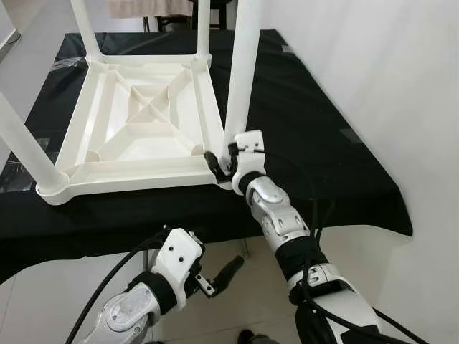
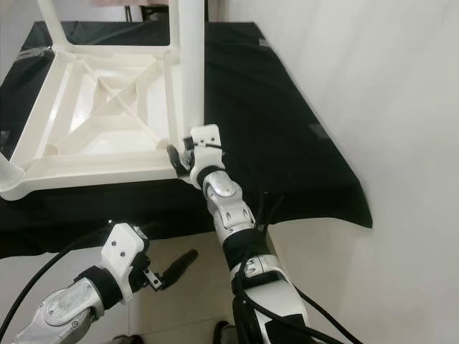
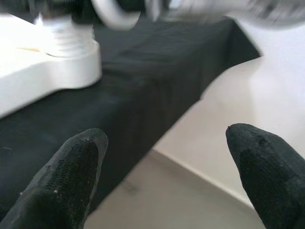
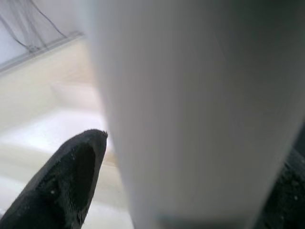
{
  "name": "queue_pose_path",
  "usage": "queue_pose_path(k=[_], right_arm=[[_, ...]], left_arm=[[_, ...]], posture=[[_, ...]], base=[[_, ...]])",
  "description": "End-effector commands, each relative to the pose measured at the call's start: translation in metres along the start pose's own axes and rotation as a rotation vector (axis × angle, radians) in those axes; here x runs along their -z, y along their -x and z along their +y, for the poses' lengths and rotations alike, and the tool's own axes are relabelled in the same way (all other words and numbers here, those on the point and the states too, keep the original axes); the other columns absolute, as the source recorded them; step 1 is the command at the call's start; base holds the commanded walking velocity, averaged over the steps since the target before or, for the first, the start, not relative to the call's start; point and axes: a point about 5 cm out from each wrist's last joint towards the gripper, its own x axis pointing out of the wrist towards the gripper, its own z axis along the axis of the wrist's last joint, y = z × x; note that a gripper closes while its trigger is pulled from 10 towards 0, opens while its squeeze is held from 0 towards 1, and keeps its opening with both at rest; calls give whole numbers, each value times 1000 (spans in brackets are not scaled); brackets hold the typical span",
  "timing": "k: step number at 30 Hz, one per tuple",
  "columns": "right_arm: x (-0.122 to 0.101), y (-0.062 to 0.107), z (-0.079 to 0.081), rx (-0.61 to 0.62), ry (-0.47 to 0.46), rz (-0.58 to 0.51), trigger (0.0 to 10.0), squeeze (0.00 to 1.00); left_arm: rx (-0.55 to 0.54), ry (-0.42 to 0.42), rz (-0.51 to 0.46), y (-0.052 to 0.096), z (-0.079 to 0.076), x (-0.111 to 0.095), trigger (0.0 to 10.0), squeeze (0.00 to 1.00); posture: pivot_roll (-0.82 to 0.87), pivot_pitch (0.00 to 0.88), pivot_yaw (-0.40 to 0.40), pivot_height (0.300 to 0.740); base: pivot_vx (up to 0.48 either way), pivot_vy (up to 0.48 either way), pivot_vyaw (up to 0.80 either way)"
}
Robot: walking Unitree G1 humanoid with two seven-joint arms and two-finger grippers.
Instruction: Building children table
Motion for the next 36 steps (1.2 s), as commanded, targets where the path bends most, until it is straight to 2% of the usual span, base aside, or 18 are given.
queue_pose_path(k=[1,4,5,6,7,8,9,12,15,18,22,25,28,31,32,34,36], right_arm=[[-5,6,-7,-21,-16,-20,10000,1000],[-13,12,-19,-113,-21,-66,10000,1000],[-13,12,-19,-113,-21,-66,10000,1000],[-18,17,-24,-192,-11,-83,10000,922],[-18,17,-24,-192,-11,-83,10000,922],[-22,25,-34,-310,-6,-96,10000,0],[-22,25,-34,-310,-6,-96,10000,0],[-12,42,-46,-388,49,-45,10000,0],[-3,51,-51,-396,68,-2,10000,0],[11,68,-65,-349,65,45,10000,0],[18,79,-73,-312,34,58,10000,0],[30,92,-70,-251,-25,61,10000,0],[32,95,-68,-242,-40,61,10000,0],[48,104,-53,-204,-40,105,10000,0],[48,104,-53,-204,-40,105,10000,0],[58,117,-42,-178,33,140,10000,0],[57,122,-42,-174,52,138,10000,0]], left_arm=[[-21,-47,22,-1,0,5,10000,0],[-54,-114,24,-5,4,4,10000,0],[-54,-114,24,-5,4,4,10000,0],[-85,-151,23,-7,7,3,10000,0],[-85,-151,23,-7,7,3,10000,0],[-152,-203,33,-11,15,3,10000,0],[-152,-203,33,-11,15,3,10000,0],[-216,-214,38,-12,25,4,10000,0],[-258,-218,49,-13,32,7,10000,0],[-352,-192,85,-12,45,14,10000,0],[-408,-221,96,-12,54,15,10000,0],[-420,-244,113,-13,58,17,10000,0],[-421,-252,116,-14,58,17,10000,0],[-428,-273,121,-16,60,17,10000,0],[-428,-273,121,-16,60,17,10000,0],[-446,-234,114,-14,61,19,10000,0],[-428,-202,114,-12,59,21,10000,0]], posture=[[36,177,-95,740],[25,155,-93,740],[25,155,-93,740],[18,145,-89,740],[18,145,-89,740],[17,131,-86,740],[17,131,-86,740],[14,109,-82,740],[6,94,-76,740],[8,61,-69,740],[6,52,-63,740],[7,38,-65,740],[7,38,-65,740],[6,29,-63,740],[6,29,-63,740],[5,28,-62,740],[2,25,-61,740]], base=[[0,0,0],[0,0,0],[0,0,0],[0,0,0],[0,0,0],[0,0,0],[0,0,0],[0,0,0],[0,0,0],[0,0,0],[0,0,0],[0,0,0],[0,0,0],[0,0,0],[0,0,0],[0,0,0],[0,0,0]])
